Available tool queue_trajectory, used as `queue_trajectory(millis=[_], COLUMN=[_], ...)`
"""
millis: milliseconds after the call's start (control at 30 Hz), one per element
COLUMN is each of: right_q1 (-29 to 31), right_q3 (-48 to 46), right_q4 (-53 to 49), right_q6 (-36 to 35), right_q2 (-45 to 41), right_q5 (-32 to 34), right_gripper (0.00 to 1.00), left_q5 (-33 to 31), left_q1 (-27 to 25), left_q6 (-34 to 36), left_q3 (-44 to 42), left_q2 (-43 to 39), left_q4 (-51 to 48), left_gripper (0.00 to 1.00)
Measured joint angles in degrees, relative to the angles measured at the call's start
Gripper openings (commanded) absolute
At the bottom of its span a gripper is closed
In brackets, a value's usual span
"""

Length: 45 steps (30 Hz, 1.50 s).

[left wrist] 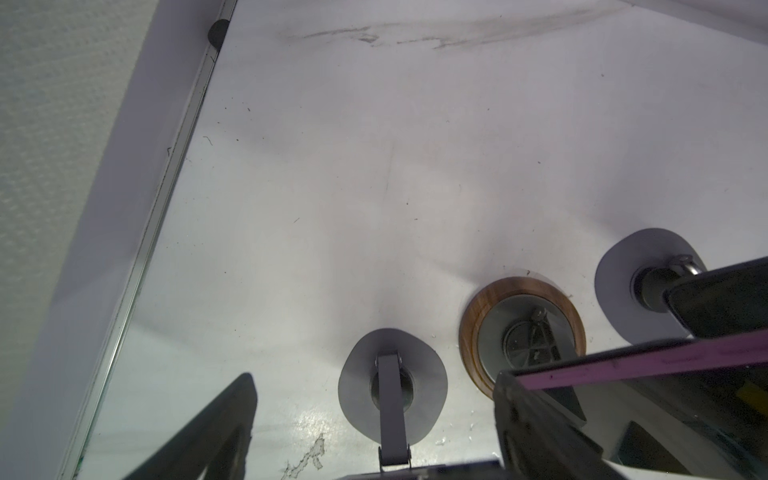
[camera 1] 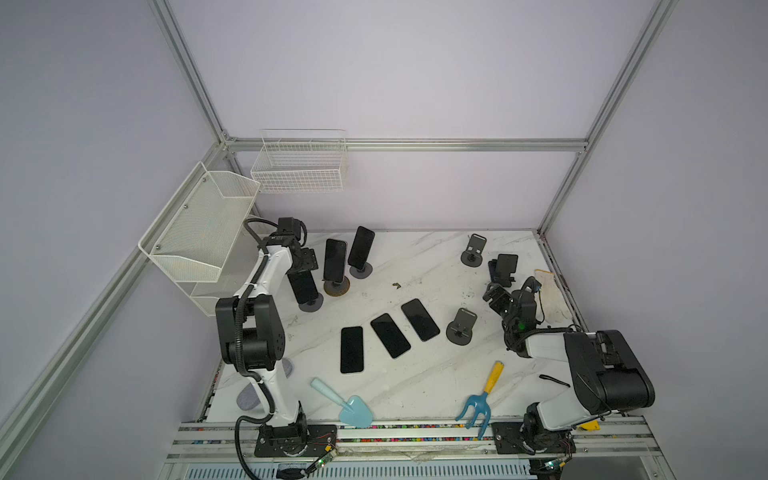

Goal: Remove the phone from the phone stand

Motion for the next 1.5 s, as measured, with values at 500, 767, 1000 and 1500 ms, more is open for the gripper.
queue_trajectory(millis=[500,767,1000,1500], right_q1=[0.3,0.5,0.7,1.2], right_q3=[0.8,0.9,1.1,1.8], right_q4=[-0.7,-1.3,-1.4,-2.7], right_q6=[-0.1,-0.2,-0.2,-0.2], right_q2=[0.5,0.8,0.9,1.1], right_q5=[0.9,1.0,1.1,1.5], right_gripper=[0.96,0.96,0.96,0.96], left_q5=[2.1,2.4,2.6,5.4], left_q1=[0.0,0.0,0.0,0.1], left_q6=[-3.5,-3.5,-3.4,-1.8], left_q3=[2.3,2.4,2.5,2.5], left_q2=[1.7,1.7,1.6,-7.5], left_q4=[-5.6,-6.7,-7.4,-9.6], left_gripper=[0.70,0.70,0.69,0.67])
